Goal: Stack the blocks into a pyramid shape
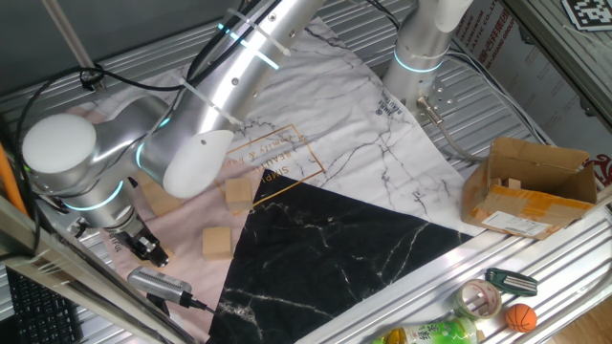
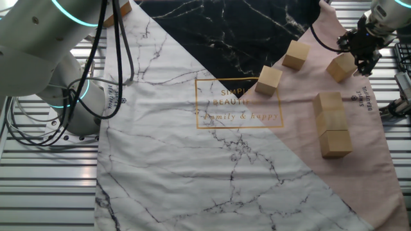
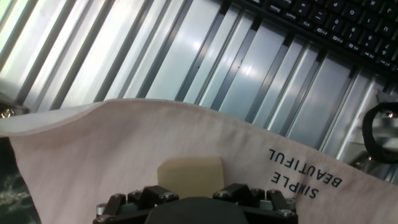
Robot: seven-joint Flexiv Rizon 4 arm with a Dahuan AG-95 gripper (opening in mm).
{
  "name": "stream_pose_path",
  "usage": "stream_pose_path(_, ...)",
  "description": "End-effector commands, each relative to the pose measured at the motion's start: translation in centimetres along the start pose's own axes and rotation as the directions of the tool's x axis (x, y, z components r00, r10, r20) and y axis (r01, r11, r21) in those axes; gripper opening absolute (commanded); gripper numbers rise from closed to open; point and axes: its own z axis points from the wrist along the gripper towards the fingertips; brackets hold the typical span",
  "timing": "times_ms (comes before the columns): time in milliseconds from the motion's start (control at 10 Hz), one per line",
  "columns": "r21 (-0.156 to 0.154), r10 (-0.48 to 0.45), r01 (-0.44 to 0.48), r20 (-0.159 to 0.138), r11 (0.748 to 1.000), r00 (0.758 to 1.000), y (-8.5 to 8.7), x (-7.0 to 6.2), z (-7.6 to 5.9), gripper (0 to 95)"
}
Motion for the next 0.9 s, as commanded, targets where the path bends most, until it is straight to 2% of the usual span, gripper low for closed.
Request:
stream_pose_path(100, -0.001, 0.002, -0.002, 0.001, 1.0, 1.0, 0.0, 0.08, 0.08, 76.0)
stream_pose_path(900, -0.001, 0.01, -0.01, 0.002, 1.0, 1.0, -0.12, -0.03, 0.61, 76.0)
